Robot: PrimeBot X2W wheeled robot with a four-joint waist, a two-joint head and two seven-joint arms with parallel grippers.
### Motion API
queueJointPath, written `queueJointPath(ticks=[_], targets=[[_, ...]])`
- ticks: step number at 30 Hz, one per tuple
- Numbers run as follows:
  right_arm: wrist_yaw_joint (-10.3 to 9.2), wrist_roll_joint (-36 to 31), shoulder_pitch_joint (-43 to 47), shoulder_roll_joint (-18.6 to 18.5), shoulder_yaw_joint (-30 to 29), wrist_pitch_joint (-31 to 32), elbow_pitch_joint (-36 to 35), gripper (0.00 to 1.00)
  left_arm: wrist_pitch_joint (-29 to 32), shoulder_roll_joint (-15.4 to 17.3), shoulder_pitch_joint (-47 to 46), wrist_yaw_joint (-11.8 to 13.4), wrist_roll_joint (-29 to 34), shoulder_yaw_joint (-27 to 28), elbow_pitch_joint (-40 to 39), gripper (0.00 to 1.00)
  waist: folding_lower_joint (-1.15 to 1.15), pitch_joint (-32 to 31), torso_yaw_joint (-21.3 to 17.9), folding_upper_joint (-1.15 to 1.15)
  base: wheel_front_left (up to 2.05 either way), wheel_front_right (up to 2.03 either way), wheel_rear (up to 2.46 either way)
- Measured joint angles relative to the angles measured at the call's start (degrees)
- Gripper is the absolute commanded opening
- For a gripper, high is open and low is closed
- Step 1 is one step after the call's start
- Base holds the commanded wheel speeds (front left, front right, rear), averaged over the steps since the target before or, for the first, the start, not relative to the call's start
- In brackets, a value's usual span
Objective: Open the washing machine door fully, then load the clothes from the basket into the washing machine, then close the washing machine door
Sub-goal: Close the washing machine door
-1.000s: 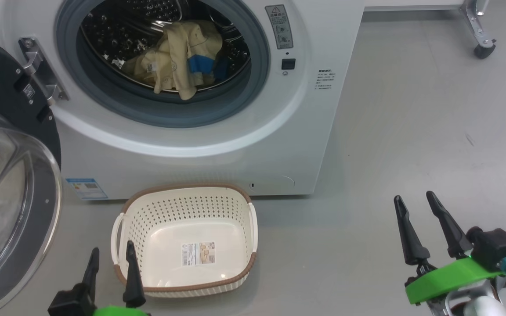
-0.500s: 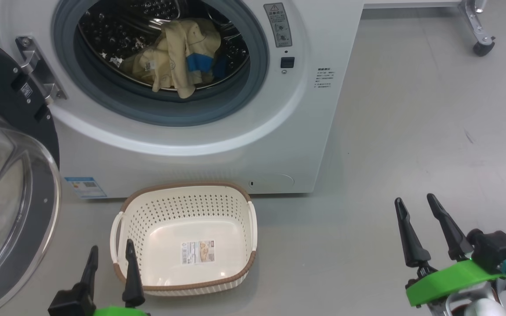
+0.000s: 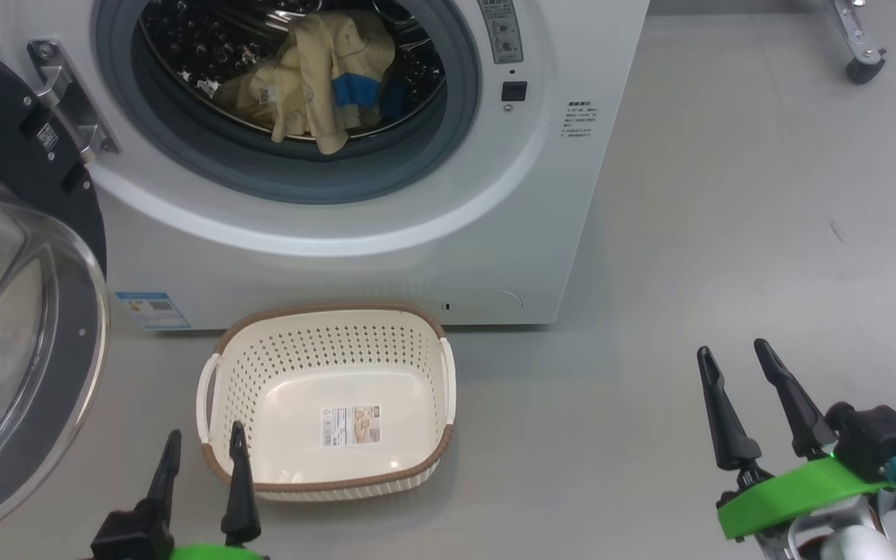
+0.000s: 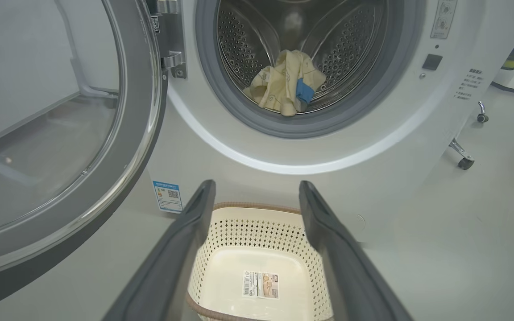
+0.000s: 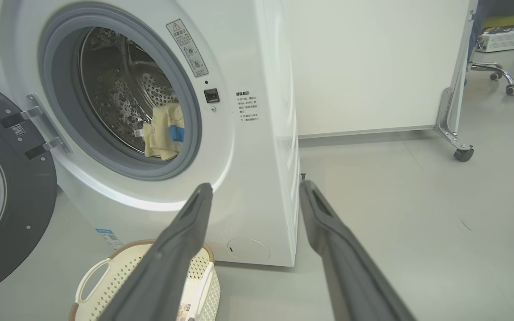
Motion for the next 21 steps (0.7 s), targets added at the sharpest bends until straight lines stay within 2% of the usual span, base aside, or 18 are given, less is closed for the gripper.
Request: queueJointPath(ticks=[11,21], targets=[[0.00,0.00,0.03,0.01,0.02,0.00,0.02,1.00,-0.01,0.01,0.03,-0.01,-0.01,-0.03,0.00,1.00,0.00,0.46,-0.12,0.00,-1.85,1.85,0.00],[0.00,0.00,0.07,0.15,0.00,0.00,-0.01,1.00,0.00,0.03,0.07,-0.03,-0.01,-0.02,0.11,1.00,0.00,0.56,0.18,0.00,-0.61,0.61,0.00]])
